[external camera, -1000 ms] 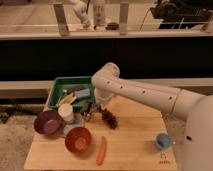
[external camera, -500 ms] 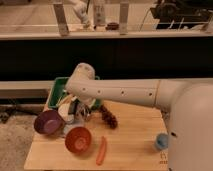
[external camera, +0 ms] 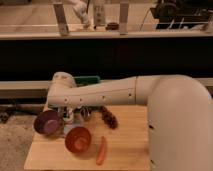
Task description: Place brush in paper cup
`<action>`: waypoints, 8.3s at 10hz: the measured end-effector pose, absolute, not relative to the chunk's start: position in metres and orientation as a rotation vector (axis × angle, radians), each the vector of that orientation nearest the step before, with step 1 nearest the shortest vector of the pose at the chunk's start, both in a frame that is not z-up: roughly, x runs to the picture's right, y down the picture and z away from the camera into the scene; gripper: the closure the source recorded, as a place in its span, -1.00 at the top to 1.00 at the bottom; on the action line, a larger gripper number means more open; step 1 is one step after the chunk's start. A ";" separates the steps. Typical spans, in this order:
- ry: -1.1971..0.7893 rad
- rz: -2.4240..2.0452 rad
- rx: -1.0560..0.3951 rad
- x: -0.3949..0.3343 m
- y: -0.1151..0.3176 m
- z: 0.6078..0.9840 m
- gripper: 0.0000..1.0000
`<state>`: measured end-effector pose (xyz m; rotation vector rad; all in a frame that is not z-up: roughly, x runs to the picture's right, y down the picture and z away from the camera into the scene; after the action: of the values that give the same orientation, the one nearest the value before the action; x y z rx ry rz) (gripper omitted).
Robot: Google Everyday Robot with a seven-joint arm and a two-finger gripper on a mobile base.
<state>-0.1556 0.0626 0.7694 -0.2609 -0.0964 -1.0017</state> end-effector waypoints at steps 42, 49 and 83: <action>-0.409 -1.114 -0.343 -0.180 0.081 0.768 0.60; -0.415 -1.083 -0.338 -0.167 0.086 0.757 0.60; -0.417 -1.085 -0.338 -0.169 0.086 0.757 0.60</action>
<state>-0.1688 0.0863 0.7572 -0.3376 -0.4168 -1.0849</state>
